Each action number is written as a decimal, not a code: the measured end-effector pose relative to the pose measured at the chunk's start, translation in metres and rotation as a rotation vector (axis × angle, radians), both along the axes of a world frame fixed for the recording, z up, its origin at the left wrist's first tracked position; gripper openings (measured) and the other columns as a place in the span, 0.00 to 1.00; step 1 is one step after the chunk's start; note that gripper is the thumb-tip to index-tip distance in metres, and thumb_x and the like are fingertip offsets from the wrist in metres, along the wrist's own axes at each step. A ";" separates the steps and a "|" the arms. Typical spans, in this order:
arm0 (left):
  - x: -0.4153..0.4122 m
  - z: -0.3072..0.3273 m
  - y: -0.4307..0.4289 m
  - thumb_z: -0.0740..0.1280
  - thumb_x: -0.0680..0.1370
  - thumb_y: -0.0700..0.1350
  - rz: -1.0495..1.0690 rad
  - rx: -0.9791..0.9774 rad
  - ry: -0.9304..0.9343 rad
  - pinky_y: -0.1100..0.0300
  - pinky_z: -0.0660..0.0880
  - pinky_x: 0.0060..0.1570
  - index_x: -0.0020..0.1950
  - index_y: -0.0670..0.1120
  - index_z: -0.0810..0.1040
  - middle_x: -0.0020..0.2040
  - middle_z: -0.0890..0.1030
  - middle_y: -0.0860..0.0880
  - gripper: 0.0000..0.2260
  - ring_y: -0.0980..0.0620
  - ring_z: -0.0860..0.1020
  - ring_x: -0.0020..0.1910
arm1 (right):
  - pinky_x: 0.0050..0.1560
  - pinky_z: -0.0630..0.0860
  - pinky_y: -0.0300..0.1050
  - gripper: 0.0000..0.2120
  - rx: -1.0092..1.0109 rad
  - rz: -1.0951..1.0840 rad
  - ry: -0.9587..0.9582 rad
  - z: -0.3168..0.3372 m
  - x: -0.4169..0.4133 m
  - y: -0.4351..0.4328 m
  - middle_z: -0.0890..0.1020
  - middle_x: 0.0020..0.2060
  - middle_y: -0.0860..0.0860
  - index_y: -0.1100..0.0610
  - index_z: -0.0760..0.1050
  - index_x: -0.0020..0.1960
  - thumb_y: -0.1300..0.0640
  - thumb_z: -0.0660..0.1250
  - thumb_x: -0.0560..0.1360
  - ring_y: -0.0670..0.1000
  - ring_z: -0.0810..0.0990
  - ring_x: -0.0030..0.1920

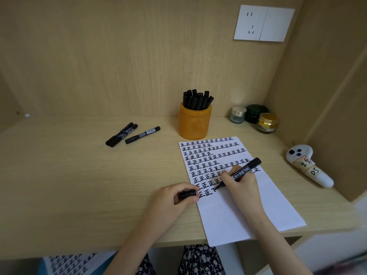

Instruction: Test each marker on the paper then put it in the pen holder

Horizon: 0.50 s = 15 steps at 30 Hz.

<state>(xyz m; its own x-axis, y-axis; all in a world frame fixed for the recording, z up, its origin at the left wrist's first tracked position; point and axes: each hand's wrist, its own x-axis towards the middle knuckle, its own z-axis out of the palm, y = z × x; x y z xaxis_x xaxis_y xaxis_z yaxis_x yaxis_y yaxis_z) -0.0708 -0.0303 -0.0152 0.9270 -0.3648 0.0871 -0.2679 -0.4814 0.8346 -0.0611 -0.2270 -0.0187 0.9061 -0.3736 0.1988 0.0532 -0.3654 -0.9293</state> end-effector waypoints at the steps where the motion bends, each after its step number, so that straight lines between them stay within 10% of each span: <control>1: -0.001 0.001 0.000 0.69 0.74 0.51 -0.001 -0.003 -0.003 0.71 0.66 0.32 0.47 0.67 0.77 0.42 0.78 0.73 0.09 0.65 0.69 0.30 | 0.26 0.60 0.35 0.15 0.009 0.003 0.004 -0.001 0.000 0.000 0.67 0.23 0.49 0.65 0.67 0.32 0.63 0.68 0.73 0.46 0.63 0.26; 15: -0.001 0.002 0.000 0.69 0.74 0.50 0.003 -0.035 0.009 0.73 0.66 0.33 0.49 0.62 0.79 0.41 0.80 0.69 0.08 0.65 0.70 0.29 | 0.27 0.61 0.36 0.14 -0.026 0.045 0.025 0.000 -0.001 0.001 0.67 0.23 0.46 0.67 0.67 0.32 0.64 0.69 0.72 0.45 0.63 0.27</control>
